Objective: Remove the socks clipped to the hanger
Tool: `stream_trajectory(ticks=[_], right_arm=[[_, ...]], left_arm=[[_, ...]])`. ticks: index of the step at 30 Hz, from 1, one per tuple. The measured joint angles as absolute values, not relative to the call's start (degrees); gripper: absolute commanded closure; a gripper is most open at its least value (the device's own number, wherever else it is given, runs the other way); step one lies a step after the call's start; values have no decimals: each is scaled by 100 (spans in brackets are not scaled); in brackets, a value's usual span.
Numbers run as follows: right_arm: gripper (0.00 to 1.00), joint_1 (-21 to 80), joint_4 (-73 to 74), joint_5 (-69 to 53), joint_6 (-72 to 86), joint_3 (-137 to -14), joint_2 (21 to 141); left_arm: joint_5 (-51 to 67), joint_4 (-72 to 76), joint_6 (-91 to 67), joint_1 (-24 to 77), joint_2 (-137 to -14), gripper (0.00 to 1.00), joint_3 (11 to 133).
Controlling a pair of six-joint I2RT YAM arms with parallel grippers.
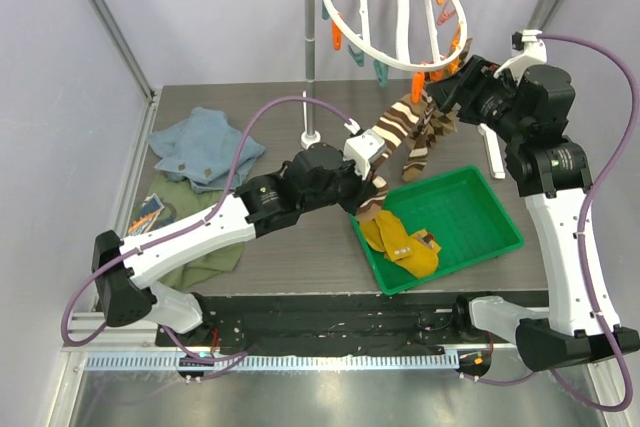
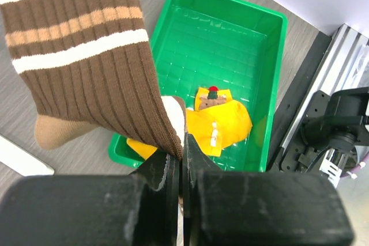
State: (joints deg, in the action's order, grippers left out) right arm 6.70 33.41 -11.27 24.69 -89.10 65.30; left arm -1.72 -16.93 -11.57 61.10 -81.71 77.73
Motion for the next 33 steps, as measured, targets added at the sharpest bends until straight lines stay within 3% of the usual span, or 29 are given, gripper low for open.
stream_trajectory(ticks=[21, 33], right_arm=[[29, 738, 1894, -1874, 2467, -8121, 6556], [28, 1680, 1772, -1450, 1841, -8291, 7159]], left_arm=[[-27, -1835, -1162, 6110, -8119, 100, 7773], [54, -1859, -1166, 6110, -8119, 100, 7773]])
